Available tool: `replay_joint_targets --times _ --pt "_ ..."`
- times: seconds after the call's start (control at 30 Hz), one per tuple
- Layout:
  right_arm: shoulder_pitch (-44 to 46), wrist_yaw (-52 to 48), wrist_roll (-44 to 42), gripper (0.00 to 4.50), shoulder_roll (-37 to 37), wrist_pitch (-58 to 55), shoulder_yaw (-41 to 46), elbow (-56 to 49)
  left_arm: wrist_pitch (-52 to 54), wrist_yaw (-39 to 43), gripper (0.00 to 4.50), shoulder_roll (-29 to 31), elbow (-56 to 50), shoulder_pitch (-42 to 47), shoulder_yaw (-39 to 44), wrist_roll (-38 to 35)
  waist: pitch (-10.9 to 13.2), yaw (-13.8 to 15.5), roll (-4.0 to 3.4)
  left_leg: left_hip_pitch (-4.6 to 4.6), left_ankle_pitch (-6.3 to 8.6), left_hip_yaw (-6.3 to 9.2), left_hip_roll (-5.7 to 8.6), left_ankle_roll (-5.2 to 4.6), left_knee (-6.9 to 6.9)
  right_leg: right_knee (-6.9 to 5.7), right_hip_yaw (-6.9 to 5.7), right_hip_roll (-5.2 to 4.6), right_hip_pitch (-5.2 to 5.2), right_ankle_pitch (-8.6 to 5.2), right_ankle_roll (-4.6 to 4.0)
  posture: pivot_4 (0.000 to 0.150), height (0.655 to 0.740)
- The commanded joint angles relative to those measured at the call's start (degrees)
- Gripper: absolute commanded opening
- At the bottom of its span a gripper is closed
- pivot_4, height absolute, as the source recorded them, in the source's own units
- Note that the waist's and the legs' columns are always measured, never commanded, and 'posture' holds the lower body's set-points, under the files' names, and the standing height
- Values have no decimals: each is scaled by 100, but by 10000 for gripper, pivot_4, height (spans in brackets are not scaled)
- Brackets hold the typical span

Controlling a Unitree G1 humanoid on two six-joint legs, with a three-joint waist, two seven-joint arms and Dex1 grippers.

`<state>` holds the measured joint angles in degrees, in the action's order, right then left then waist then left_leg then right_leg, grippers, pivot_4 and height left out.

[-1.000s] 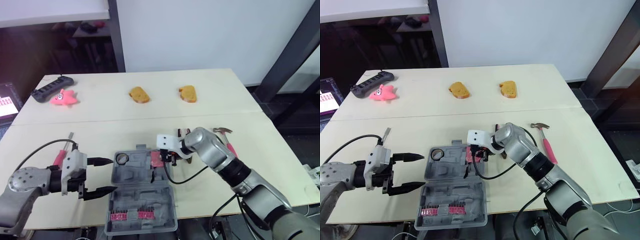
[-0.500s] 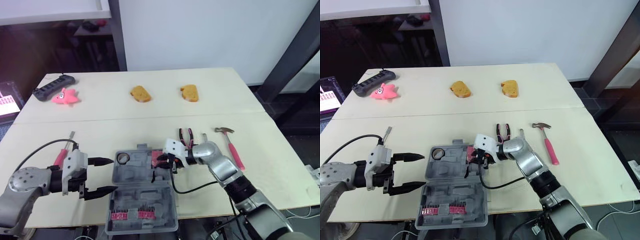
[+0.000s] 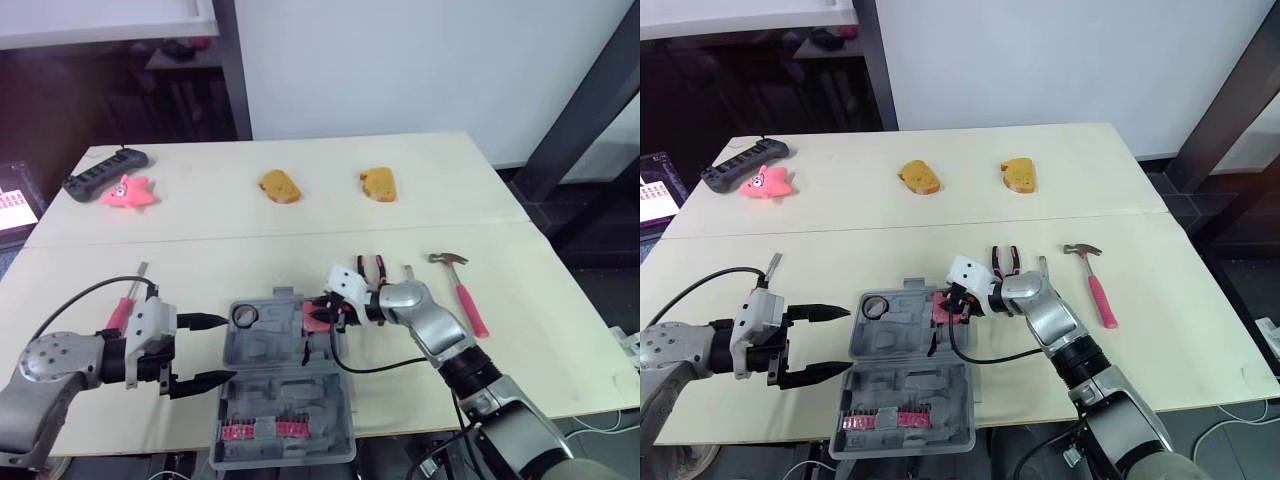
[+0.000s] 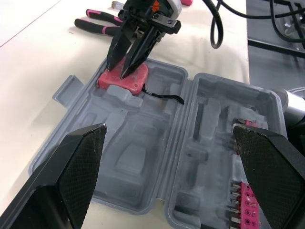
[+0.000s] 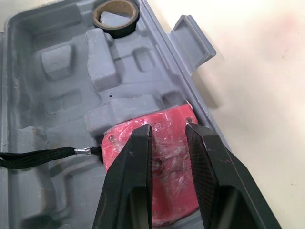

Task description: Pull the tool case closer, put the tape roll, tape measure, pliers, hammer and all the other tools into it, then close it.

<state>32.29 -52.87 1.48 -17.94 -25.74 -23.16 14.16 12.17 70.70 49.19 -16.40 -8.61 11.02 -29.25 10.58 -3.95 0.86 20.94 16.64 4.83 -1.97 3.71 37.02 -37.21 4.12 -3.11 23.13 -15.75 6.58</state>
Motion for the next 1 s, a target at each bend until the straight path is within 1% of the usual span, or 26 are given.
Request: replay_joint_targets --times 0.03,0.13,0.4,0.47,0.53,0.7,0.83,1.0 --pt "-234 200 256 11839 -26 -766 -218 605 -10 -36 45000 -1 -144 24 66 -55 -1 7 2 -9 0 0 0 0 0 0 0 0 -8 -5 -9 1500 7400" --pt "-263 171 250 11839 -30 -904 -317 539 -9 -41 45000 0 -144 13 68 -53 -13 10 9 -55 1 0 0 0 -6 9 0 0 -51 -11 -13 1500 7400" --pt "-327 218 135 11839 11 -737 -218 448 -38 -55 45000 -11 -103 33 54 -41 -34 7 11 -56 1 0 0 0 -8 12 0 0 -54 -14 -16 1500 7400" --pt "-456 196 -180 11839 101 -229 78 52 -52 -62 45000 -21 -104 20 53 -36 -34 12 11 -56 1 0 0 0 -8 12 0 0 -53 -14 -16 1500 7400" --pt "-617 232 -370 11839 134 51 296 -354 -73 -65 45000 -32 -75 31 49 -27 -29 26 6 -46 1 2 0 0 -10 12 -1 0 -46 -16 -13 1500 7400" --pt "-858 282 -346 11839 76 -75 241 -598 -86 -63 45000 -44 -50 44 50 -17 -24 -9 3 -35 1 -2 0 0 -13 10 3 -1 -30 -16 -11 1500 7400" --pt "-834 554 -100 11839 53 -292 135 -273 -94 -52 45000 -46 -32 74 19 -7 -24 -5 3 -37 1 -2 0 0 -16 10 3 -1 -29 -16 -12 1500 7400" --pt "-885 532 58 11839 -135 -746 -149 -167 -107 -44 45000 -51 0 105 3 -1 -27 -2 5 -46 1 -2 0 0 -15 11 3 -1 -37 -18 -14 1500 7400"
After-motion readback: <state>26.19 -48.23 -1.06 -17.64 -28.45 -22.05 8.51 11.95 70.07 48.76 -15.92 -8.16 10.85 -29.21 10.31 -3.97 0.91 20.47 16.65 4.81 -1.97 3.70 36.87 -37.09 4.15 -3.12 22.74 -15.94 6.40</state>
